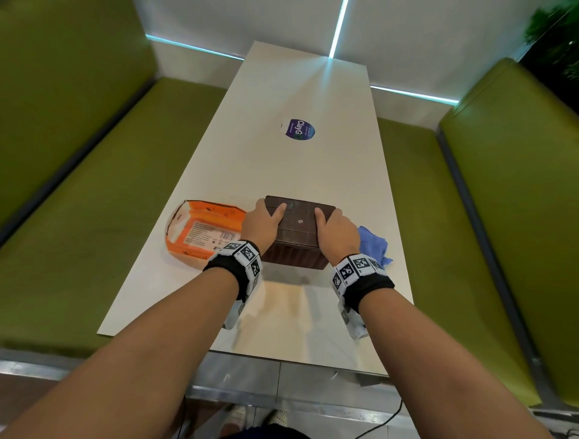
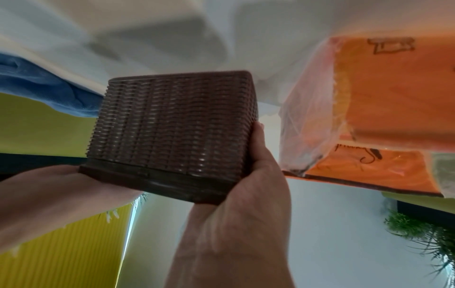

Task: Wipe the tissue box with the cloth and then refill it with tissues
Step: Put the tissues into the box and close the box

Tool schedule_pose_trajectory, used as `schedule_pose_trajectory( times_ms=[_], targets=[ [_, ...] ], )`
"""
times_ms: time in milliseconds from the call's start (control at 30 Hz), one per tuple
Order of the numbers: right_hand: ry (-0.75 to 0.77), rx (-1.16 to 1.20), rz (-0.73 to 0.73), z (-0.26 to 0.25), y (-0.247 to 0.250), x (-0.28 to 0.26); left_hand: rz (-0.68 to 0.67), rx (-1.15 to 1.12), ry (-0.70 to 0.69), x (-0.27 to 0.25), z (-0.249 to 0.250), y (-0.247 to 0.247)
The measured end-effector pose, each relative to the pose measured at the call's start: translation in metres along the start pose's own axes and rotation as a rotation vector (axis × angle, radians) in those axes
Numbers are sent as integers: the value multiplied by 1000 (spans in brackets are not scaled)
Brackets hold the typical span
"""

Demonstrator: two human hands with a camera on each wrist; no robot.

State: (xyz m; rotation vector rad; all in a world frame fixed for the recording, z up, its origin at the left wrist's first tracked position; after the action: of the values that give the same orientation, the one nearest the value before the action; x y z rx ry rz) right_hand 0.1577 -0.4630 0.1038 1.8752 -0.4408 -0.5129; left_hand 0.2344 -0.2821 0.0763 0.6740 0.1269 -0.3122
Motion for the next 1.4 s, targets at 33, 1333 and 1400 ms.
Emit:
schedule_pose_trajectory(
  times_ms=[33, 1333, 1400],
  targets=[
    [6, -31, 2, -3, 1, 0, -1, 13, 8, 1, 0, 0],
    [-147, 771, -356, 25, -36, 15, -141, -365, 158, 10, -15, -20],
    [-128, 852, -307, 27, -42, 9, -114, -417, 177, 5, -17, -18]
  ],
)
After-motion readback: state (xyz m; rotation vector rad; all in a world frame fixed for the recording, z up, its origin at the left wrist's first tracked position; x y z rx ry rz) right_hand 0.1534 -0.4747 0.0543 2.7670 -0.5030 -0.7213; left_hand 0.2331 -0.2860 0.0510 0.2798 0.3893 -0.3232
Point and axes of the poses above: each hand's wrist, its own x-axis towards the middle knuckle, its own y-axis out of the back of the hand, z = x × y, the point moved 9 cm from there along x, towards the middle knuckle, and after that the axes turned 6 degrees about -z, right-handed, at the moved point
